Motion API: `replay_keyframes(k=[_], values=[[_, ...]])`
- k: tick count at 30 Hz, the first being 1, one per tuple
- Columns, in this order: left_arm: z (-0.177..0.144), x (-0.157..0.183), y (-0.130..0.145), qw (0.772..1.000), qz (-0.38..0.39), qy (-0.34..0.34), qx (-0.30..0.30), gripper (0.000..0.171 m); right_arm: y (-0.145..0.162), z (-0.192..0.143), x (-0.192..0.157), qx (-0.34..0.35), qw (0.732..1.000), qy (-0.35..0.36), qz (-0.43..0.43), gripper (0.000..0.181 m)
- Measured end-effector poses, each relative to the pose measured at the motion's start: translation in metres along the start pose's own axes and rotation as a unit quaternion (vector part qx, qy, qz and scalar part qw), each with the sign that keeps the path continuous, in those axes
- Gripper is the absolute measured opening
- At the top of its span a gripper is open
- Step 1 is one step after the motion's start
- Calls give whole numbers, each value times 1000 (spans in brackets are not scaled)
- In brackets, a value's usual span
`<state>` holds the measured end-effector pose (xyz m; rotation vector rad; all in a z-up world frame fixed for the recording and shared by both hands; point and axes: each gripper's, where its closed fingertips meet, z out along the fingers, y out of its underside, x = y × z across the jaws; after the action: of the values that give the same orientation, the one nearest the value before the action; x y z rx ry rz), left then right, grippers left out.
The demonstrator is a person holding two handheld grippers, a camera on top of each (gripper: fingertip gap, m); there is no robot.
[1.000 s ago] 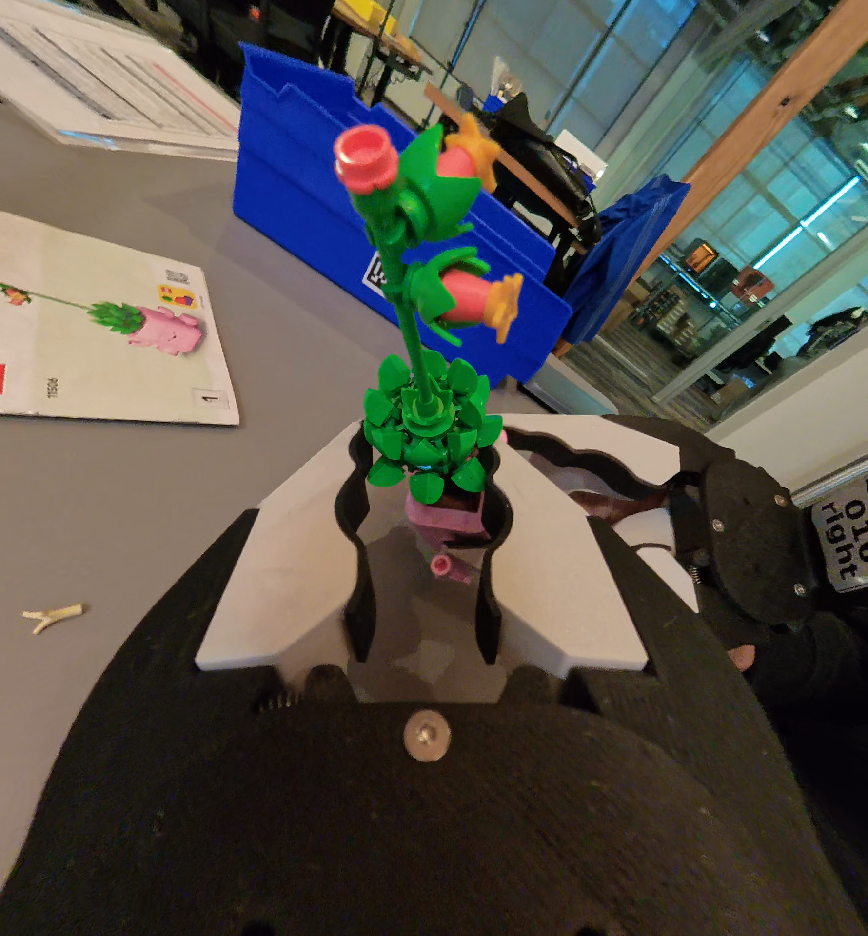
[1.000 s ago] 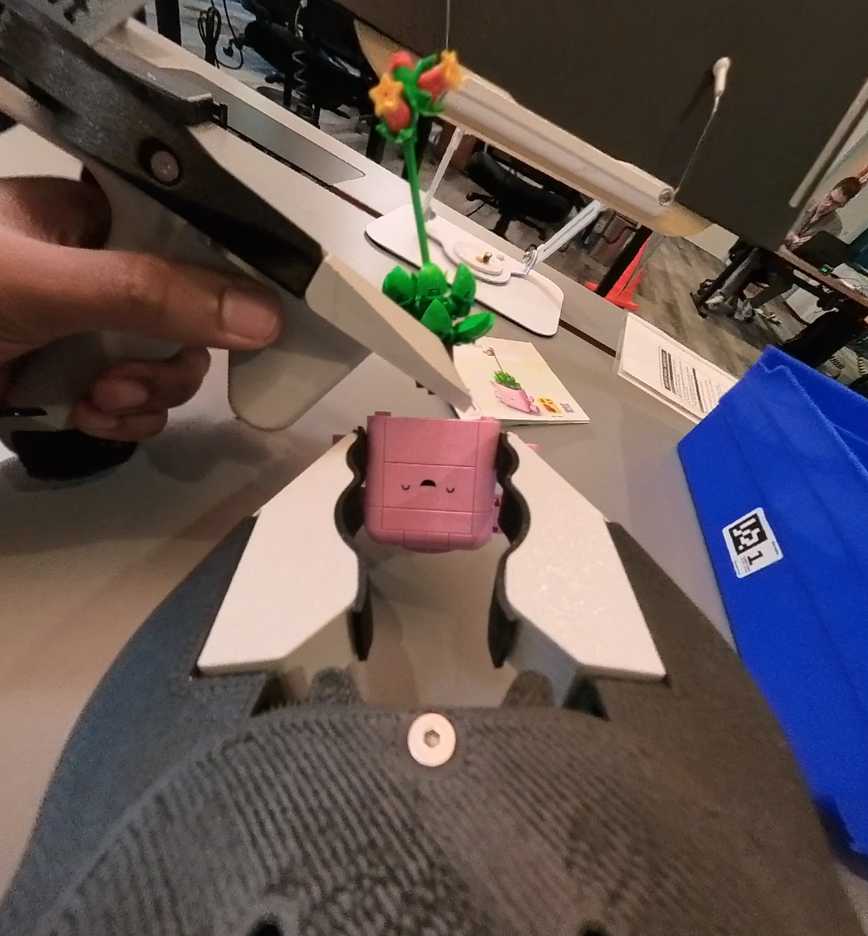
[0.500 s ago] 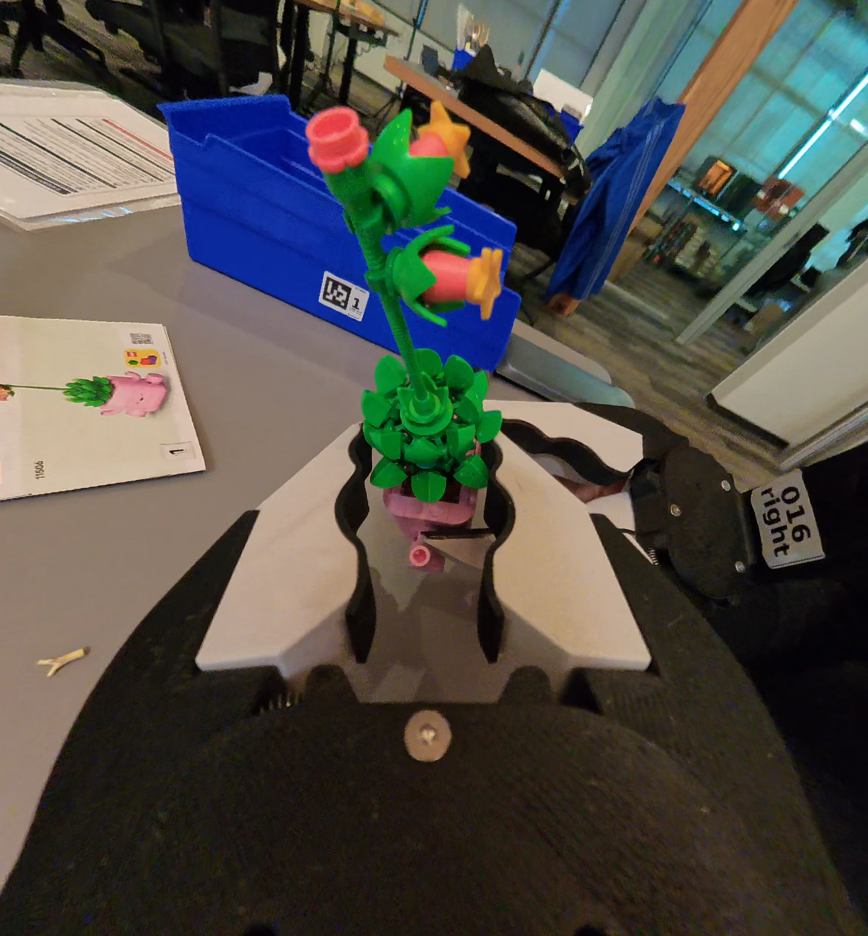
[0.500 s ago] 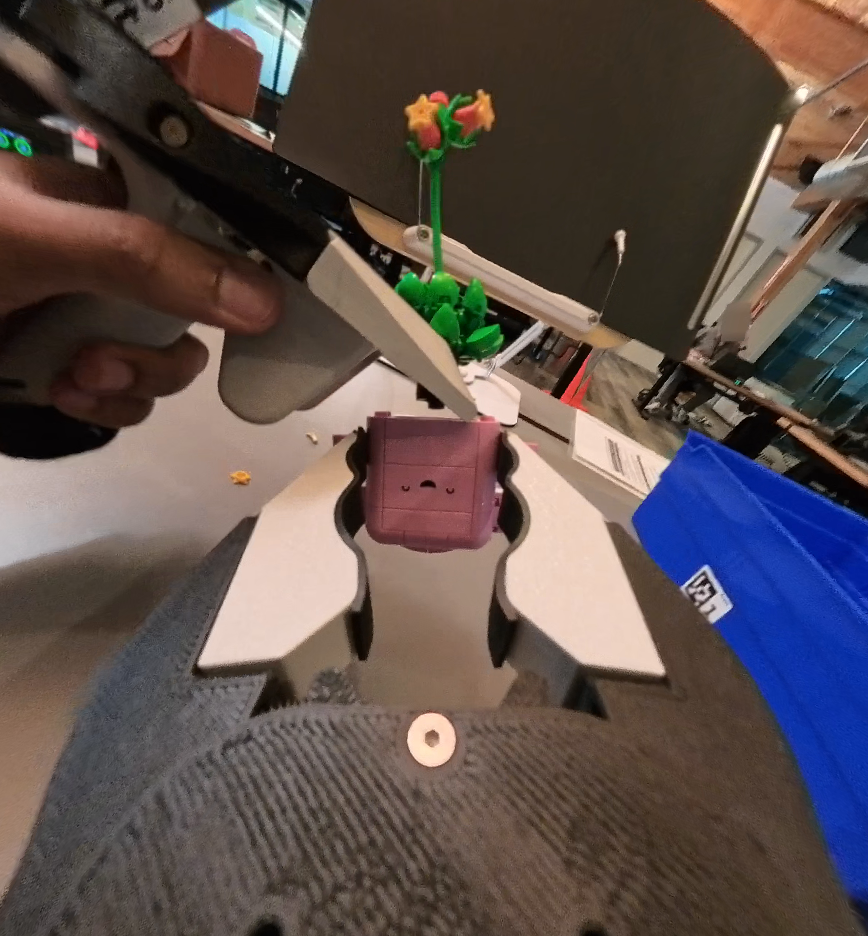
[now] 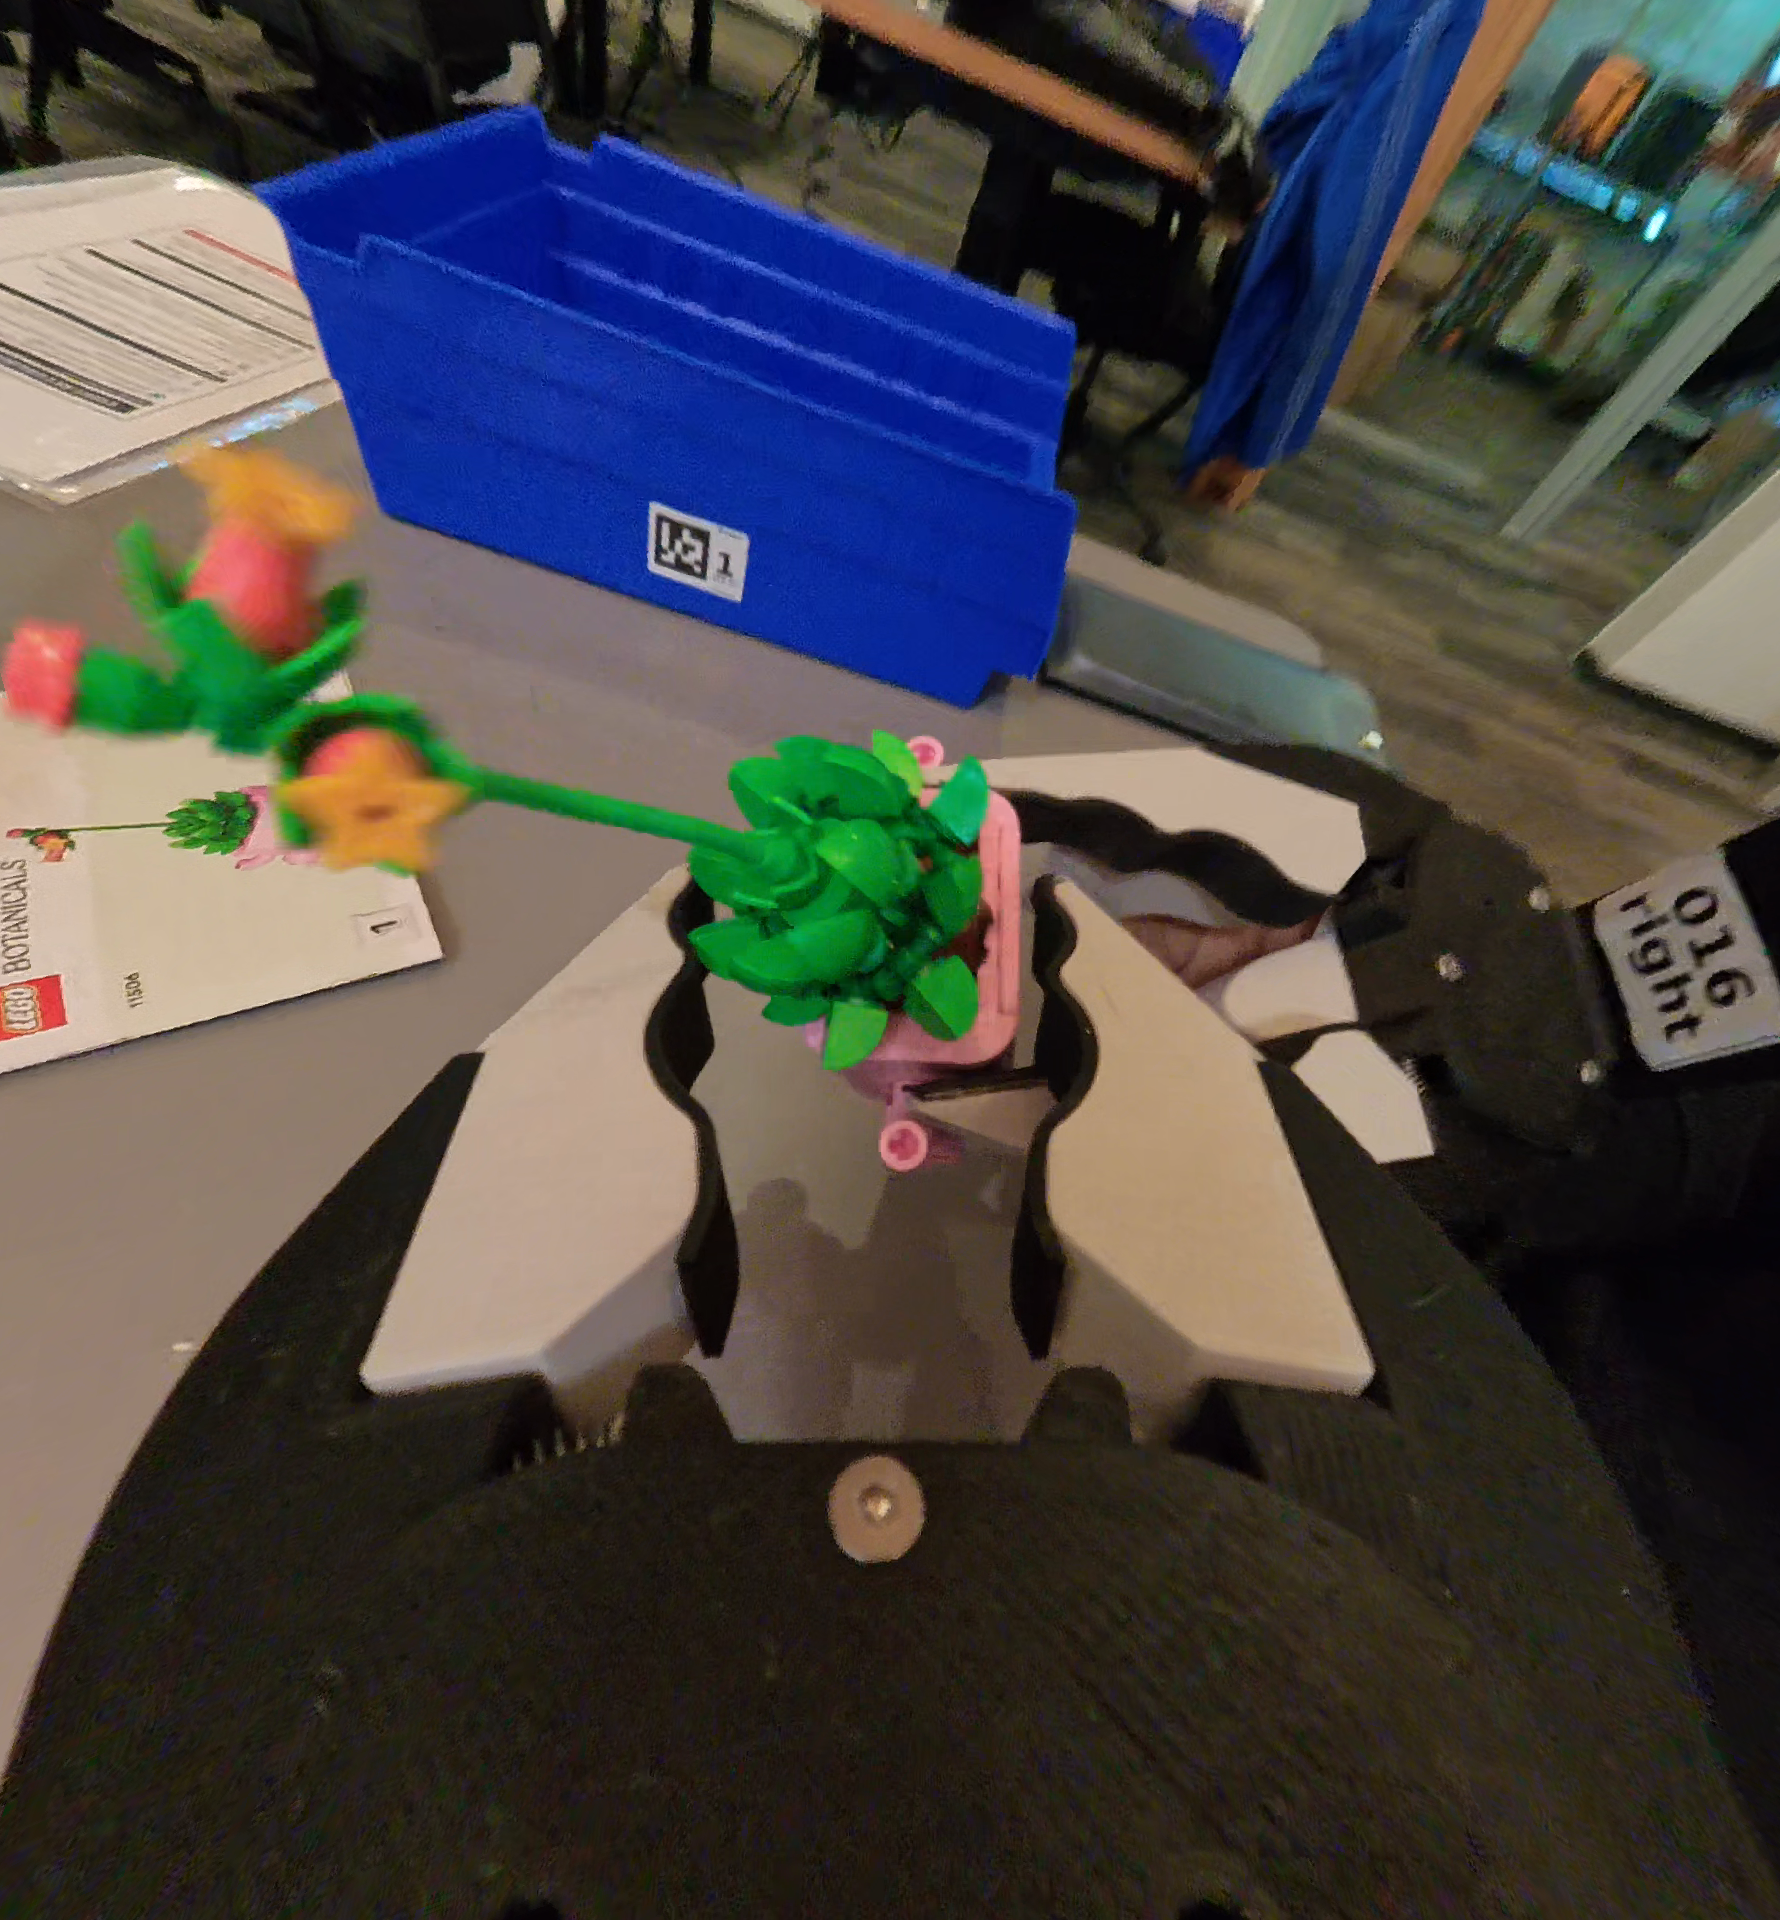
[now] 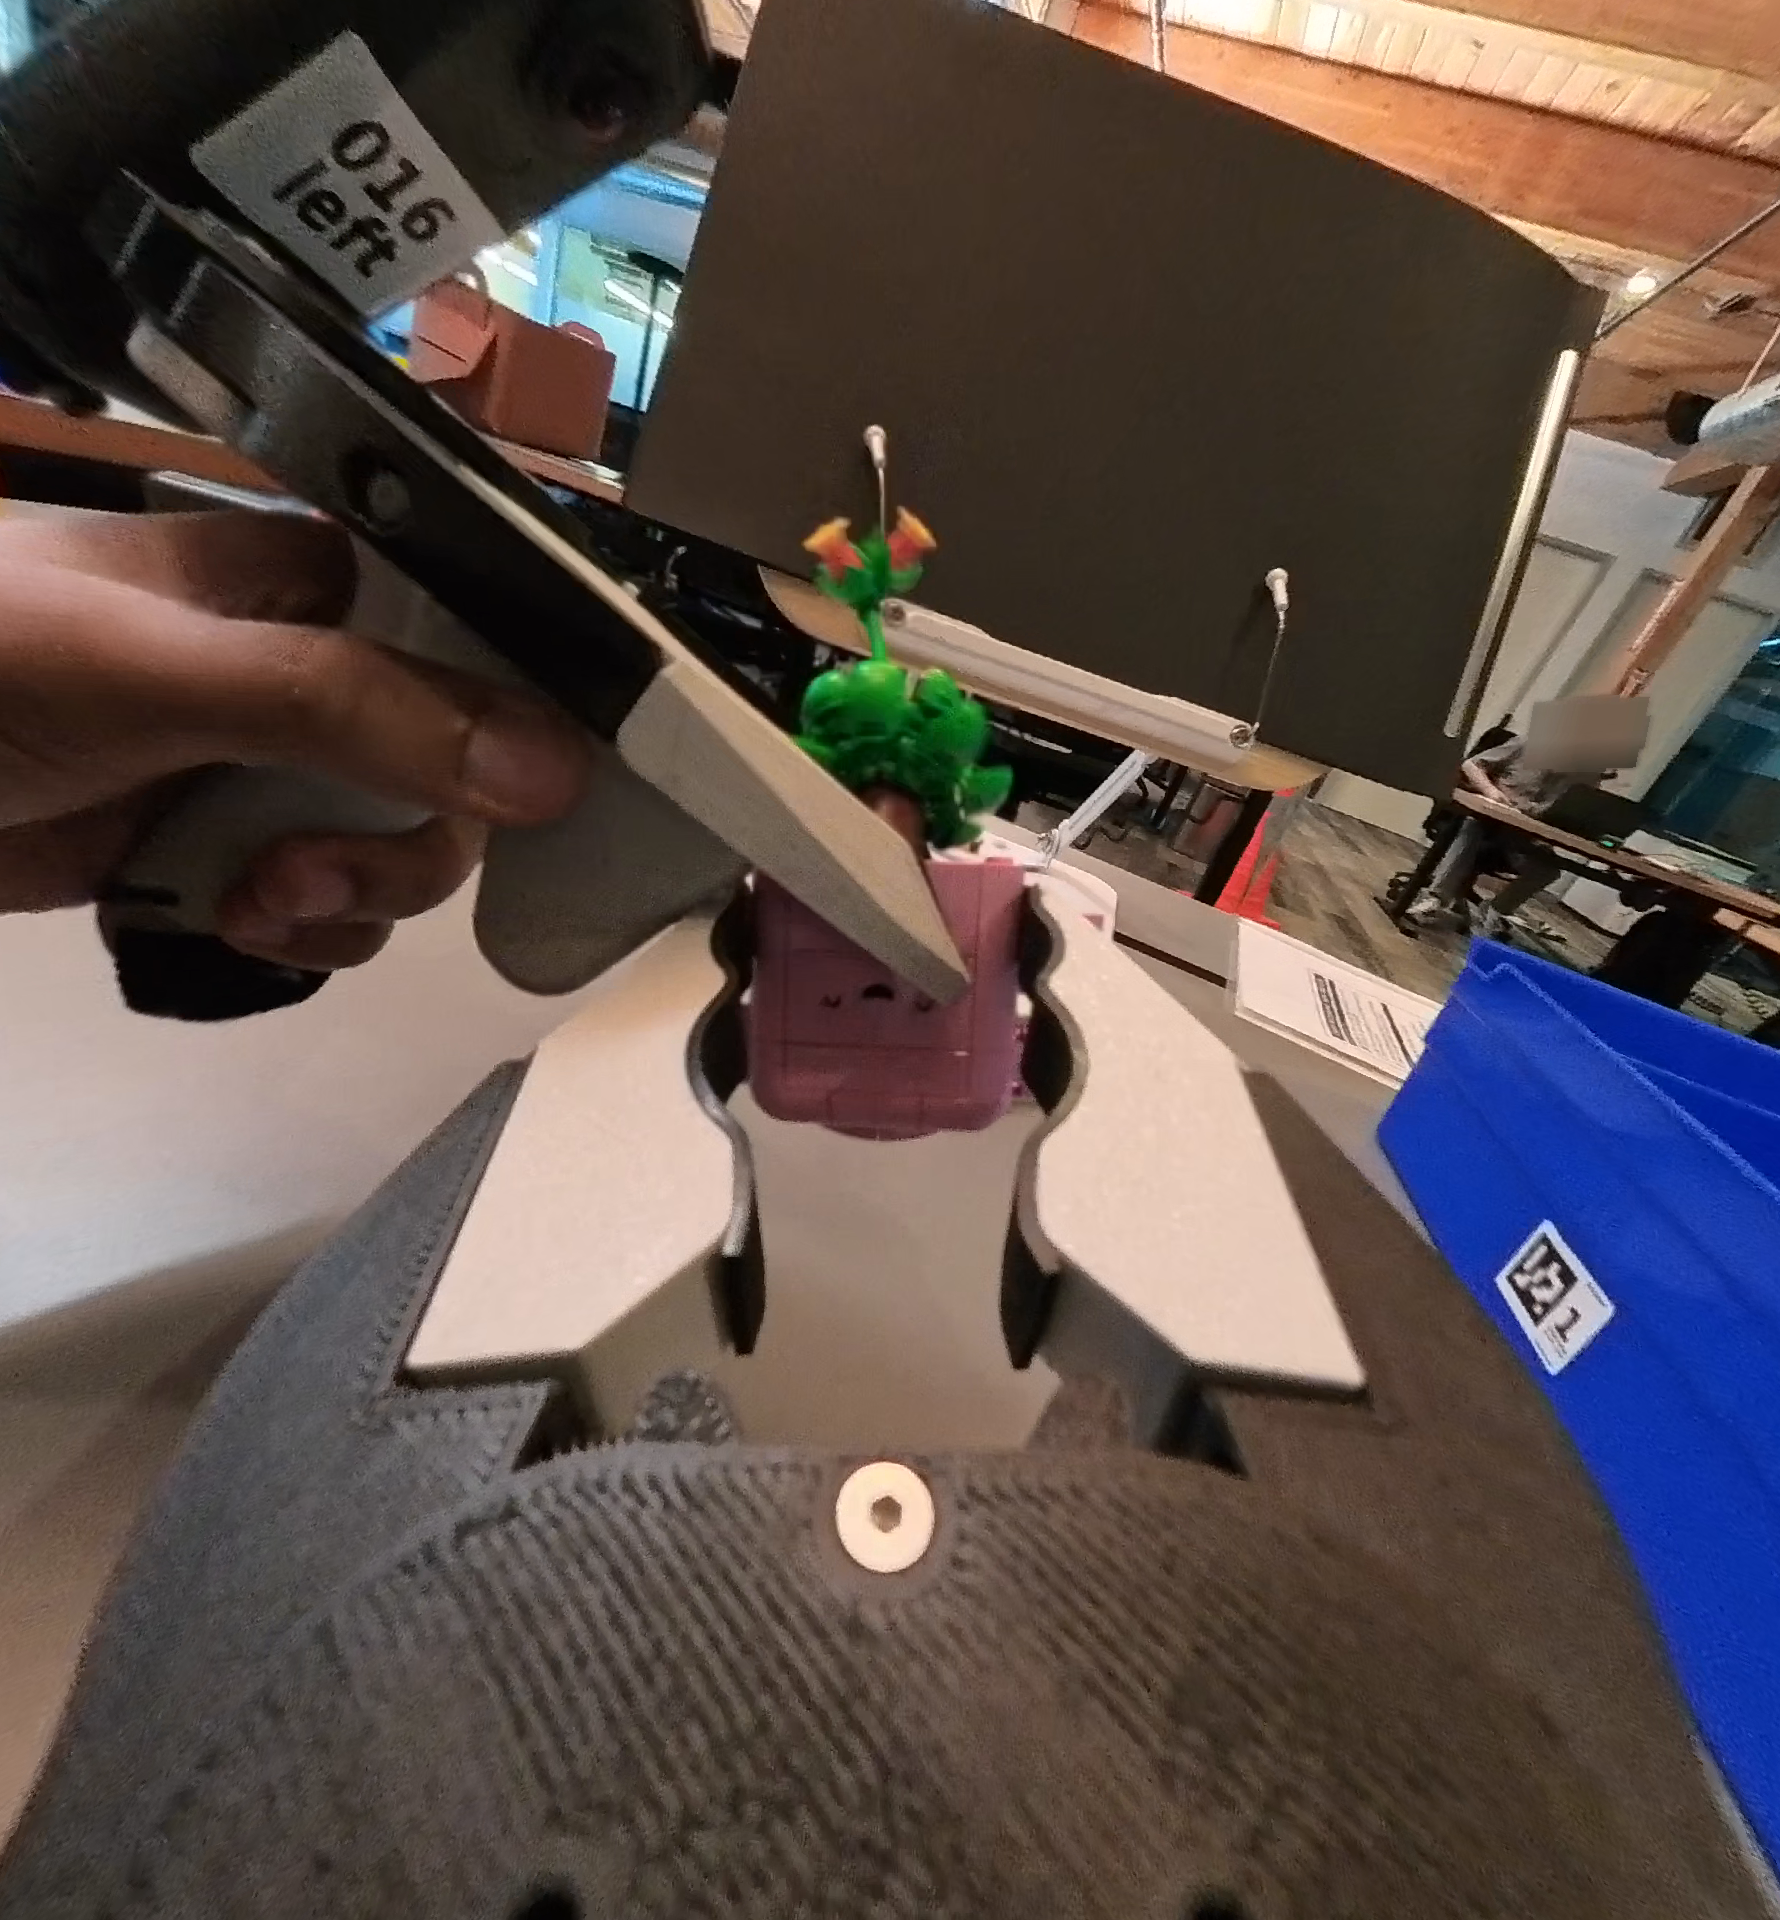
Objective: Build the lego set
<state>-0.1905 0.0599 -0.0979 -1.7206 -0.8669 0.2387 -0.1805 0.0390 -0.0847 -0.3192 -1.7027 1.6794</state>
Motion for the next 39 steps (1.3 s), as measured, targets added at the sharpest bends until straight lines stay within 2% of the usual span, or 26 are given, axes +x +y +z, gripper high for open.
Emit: replay_keyframes(k=[3, 13, 20, 25, 32, 34, 39], values=[[0, 3, -5, 1000, 18, -5, 11, 51, 0, 0, 2, 3, 1000, 1, 6, 50], [2, 1, -3, 999, 40, -21, 9, 49, 1, 0, 6, 1, 1000, 5, 14, 50], [0, -3, -2, 997, 63, -34, 7, 45, 4, 2, 4, -9, 1000, 8, -9, 49], [5, -11, 13, 996, 72, -43, -20, 45, 22, 3, -2, -75, 996, -17, -38, 50], [23, -23, 58, 988, 96, -50, -114, 41, 65, -7, -13, -205, 971, -79, -91, 60], [28, -22, 64, 986, 103, -45, -122, 40, 68, -13, -17, -219, 967, -108, -68, 55], [28, -22, 63, 989, 89, -38, -109, 40, 62, -30, -8, -222, 960, -162, 57, 61]])
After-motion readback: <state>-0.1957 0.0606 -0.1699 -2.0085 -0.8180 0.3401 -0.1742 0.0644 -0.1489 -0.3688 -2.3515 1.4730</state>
